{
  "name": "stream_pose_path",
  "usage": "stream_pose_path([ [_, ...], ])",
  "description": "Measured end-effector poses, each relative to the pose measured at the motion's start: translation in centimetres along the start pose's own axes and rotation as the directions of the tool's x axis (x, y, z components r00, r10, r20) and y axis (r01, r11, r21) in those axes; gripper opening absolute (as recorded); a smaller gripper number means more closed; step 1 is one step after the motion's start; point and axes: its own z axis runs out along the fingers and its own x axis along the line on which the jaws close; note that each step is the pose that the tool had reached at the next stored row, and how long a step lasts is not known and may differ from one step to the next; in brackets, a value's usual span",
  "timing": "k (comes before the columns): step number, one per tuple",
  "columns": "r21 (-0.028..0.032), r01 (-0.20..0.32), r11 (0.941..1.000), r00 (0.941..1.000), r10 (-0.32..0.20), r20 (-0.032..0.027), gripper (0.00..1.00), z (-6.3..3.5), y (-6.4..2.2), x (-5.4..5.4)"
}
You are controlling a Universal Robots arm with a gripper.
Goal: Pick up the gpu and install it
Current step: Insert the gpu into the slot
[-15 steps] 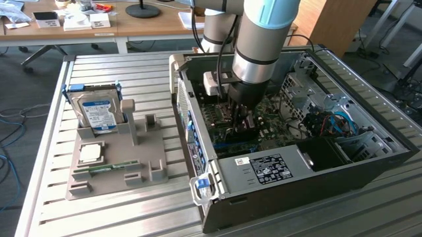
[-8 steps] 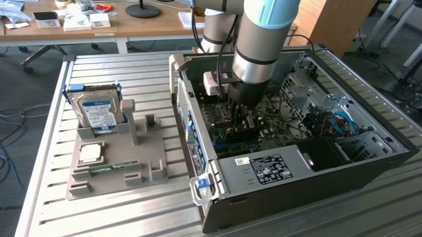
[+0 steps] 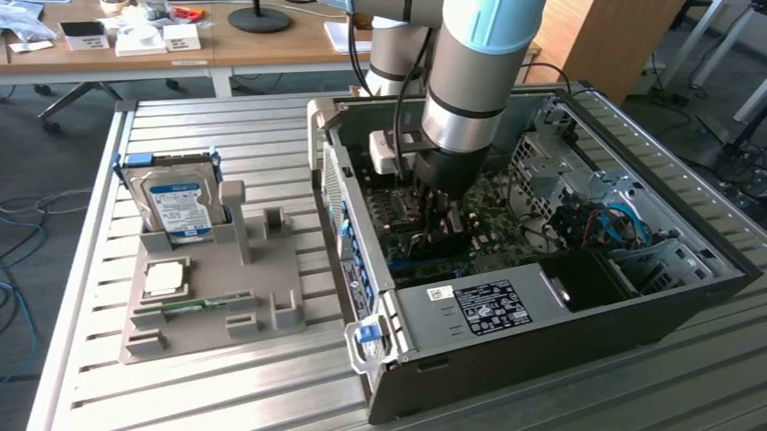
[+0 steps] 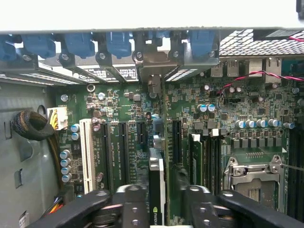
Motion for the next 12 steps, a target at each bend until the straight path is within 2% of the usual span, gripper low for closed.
stream_pose_path([
  [1, 0.0, 0.0, 1.0, 1.0, 0.0, -0.0001, 0.4, 0.0, 0.0, 0.0],
  [2, -0.0001, 0.0, 1.0, 1.0, 0.0, -0.0002, 0.4, -0.01, -0.01, 0.0],
  [4, -0.0001, 0.0, 1.0, 1.0, 0.0, -0.0003, 0.51, -0.01, -0.01, 0.0],
  [5, -0.0001, 0.0, 1.0, 1.0, 0.0, -0.0002, 0.51, -0.01, -0.01, 0.0],
  [6, -0.0001, 0.0, 1.0, 1.0, 0.0, -0.0003, 0.58, -0.01, -0.01, 0.0],
  [9, -0.0002, 0.0, 1.0, 1.0, 0.0, -0.0005, 0.58, -0.07, -0.01, 0.0],
  [12, -0.0001, 0.0, 1.0, 1.0, 0.0, -0.0003, 0.58, -0.94, -0.02, -0.04],
])
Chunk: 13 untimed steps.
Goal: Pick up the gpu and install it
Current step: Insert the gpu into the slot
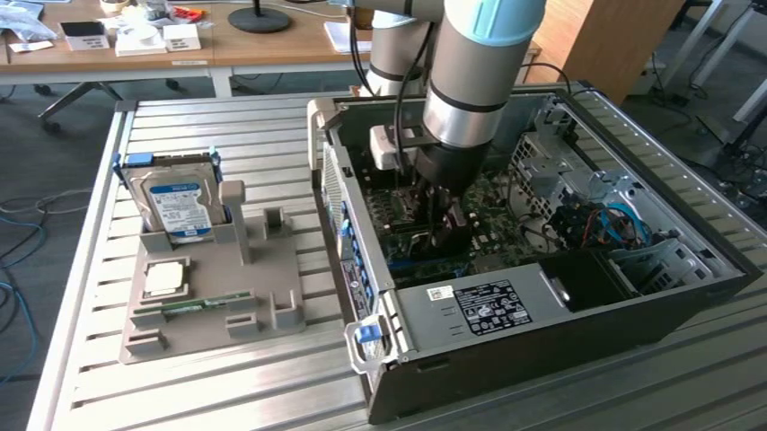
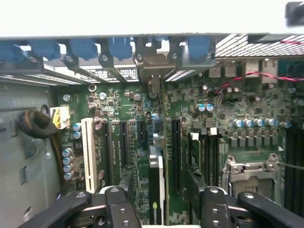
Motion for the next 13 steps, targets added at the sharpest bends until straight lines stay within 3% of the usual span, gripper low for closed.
stream_pose_path([
  [13, 0.0001, 0.0, 1.0, 1.0, 0.0, 0.0001, 0.58, -5.9, -0.1, -0.2],
])
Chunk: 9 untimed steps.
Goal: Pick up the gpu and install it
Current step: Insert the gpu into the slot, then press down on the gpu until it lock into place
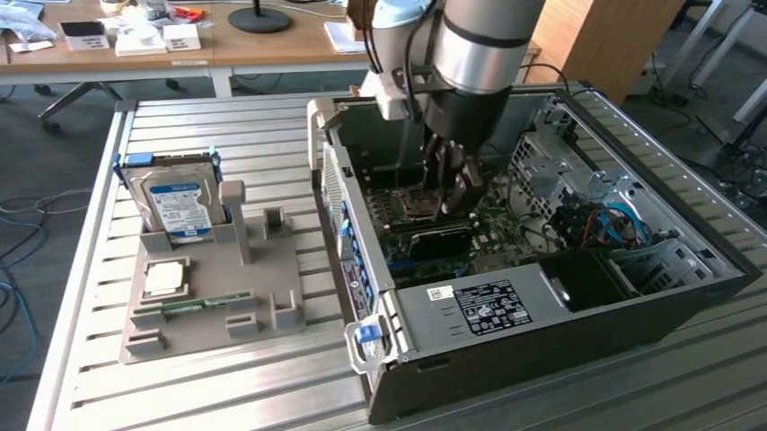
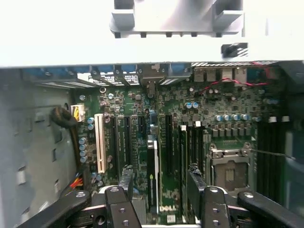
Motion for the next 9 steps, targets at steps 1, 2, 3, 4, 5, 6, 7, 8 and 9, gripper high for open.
stream_pose_path([
  [1, 0.0, 0.0, 1.0, 1.0, 0.0, 0.0, 0.58, -0.42, -0.01, -0.02],
  [2, -0.0001, 0.0, 1.0, 1.0, 0.0, -0.0002, 0.58, -0.78, -0.01, -0.03],
  [3, -0.0001, 0.0, 1.0, 1.0, 0.0, -0.0002, 0.58, -0.95, -0.02, -0.04],
  [4, 0.0, 0.0, 1.0, 1.0, 0.0, 0.0, 0.58, -0.97, -0.02, -0.04],
  [5, 0.0, 0.0, 1.0, 1.0, 0.0, 0.0001, 0.58, -0.97, -0.02, -0.04],
  [6, 0.0, 0.0, 1.0, 1.0, 0.0, -0.0001, 0.58, -0.98, -0.02, -0.04],
  [7, 0.0, 0.0, 1.0, 1.0, 0.0, 0.0, 0.58, -0.98, -0.02, -0.04],
  [8, 0.0, 0.0, 1.0, 1.0, 0.0, -0.0001, 0.58, -0.98, -0.02, -0.04],
  [9, 0.0, 0.0, 1.0, 1.0, 0.0, -0.0001, 0.58, -0.98, -0.02, -0.04],
])
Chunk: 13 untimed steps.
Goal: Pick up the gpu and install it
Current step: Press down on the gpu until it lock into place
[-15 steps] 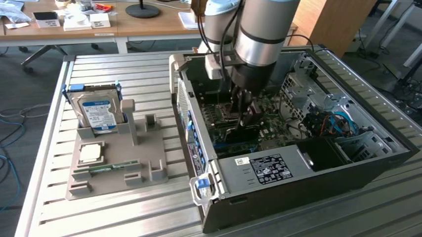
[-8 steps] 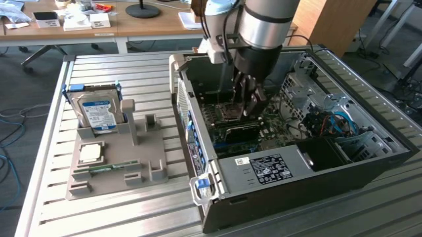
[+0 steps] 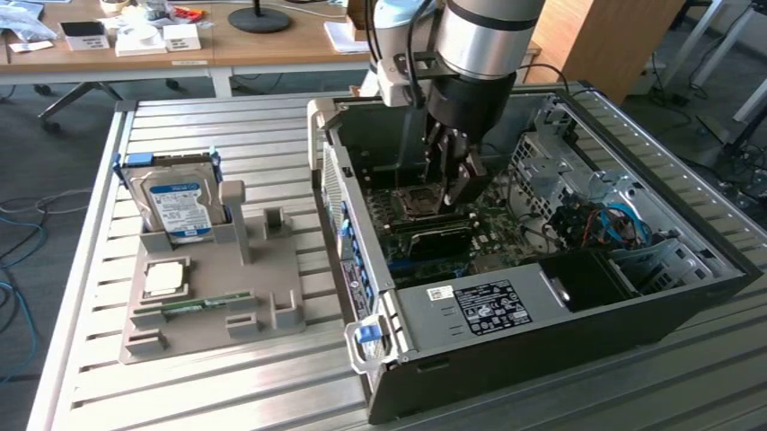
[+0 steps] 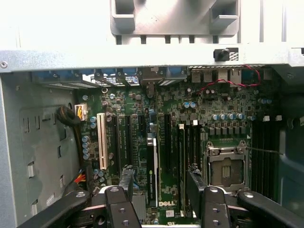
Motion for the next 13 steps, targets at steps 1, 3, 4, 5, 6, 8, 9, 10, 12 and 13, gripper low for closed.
stream_pose_path([
  [1, 0.0, 0.0, 1.0, 1.0, 0.0, 0.0, 0.58, 0.0, 0.0, 0.0],
  [3, 0.0, 0.0, 1.0, 1.0, 0.0, 0.0001, 0.58, 0.0, 0.0, 0.0],
  [4, 0.0, 0.0, 1.0, 1.0, 0.0, 0.0001, 0.58, 0.0, 0.0, 0.0],
  [5, 0.0, 0.0, 1.0, 1.0, 0.0, 0.0, 0.58, 0.0, 0.0, 0.0],
  [6, 0.0, 0.0, 1.0, 1.0, 0.0, 0.0, 0.58, 0.0, 0.0, 0.0],
  [8, 0.0, 0.0, 1.0, 1.0, 0.0, 0.0, 0.58, 0.0, 0.0, 0.0],
  [9, 0.0, 0.0, 1.0, 1.0, 0.0, 0.0, 0.56, 0.0, 0.0, 0.0],
  [10, 0.0, 0.0, 1.0, 1.0, 0.0, 0.0001, 0.5, 0.0, 0.0, 0.0],
  [12, 0.0, 0.0, 1.0, 1.0, 0.0, 0.0001, 0.44, 0.0, 0.0, 0.0],
  [13, 0.0, 0.0, 1.0, 1.0, 0.0, 0.0001, 0.38, 0.0, 0.0, 0.0],
])
